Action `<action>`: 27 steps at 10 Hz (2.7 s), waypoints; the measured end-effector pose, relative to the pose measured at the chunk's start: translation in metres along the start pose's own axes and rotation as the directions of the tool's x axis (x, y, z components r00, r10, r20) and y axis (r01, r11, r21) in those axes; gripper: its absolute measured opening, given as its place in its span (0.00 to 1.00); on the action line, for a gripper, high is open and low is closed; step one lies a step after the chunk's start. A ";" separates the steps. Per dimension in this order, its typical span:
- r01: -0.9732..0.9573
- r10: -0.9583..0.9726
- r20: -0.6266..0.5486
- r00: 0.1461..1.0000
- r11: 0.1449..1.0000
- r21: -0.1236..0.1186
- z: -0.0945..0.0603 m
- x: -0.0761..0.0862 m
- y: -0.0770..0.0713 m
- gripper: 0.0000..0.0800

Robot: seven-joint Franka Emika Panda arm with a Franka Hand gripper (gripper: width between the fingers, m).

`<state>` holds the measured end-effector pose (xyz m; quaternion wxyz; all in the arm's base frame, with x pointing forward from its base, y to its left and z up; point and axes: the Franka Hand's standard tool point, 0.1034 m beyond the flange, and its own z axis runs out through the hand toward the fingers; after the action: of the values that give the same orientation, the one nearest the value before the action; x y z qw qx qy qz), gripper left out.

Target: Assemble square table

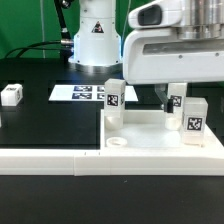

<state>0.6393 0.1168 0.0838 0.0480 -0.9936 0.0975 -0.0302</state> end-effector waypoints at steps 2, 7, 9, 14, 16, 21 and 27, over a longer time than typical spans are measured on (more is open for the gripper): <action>0.215 -0.214 0.047 0.976 0.976 -0.030 0.010 -0.006 -0.003 0.81; -0.024 0.025 0.039 0.999 0.999 -0.041 0.010 -0.006 0.000 0.37; -0.144 0.146 0.033 0.989 0.989 -0.046 0.011 -0.006 0.001 0.37; -0.870 0.871 -0.027 0.491 0.489 -0.058 0.011 -0.007 0.004 0.37; -0.970 0.971 0.010 0.238 0.238 -0.048 0.012 -0.009 0.003 0.37; -0.982 0.983 0.012 0.183 0.184 -0.045 0.013 -0.008 0.004 0.65; -0.664 0.664 0.007 0.748 0.748 -0.008 0.021 -0.015 0.004 0.81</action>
Offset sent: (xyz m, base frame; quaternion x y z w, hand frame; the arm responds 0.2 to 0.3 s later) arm 0.0000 0.0000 0.0000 0.0000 0.0000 0.0000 1.0000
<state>0.6251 0.1180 0.0622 0.0538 -0.8945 0.4437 -0.0064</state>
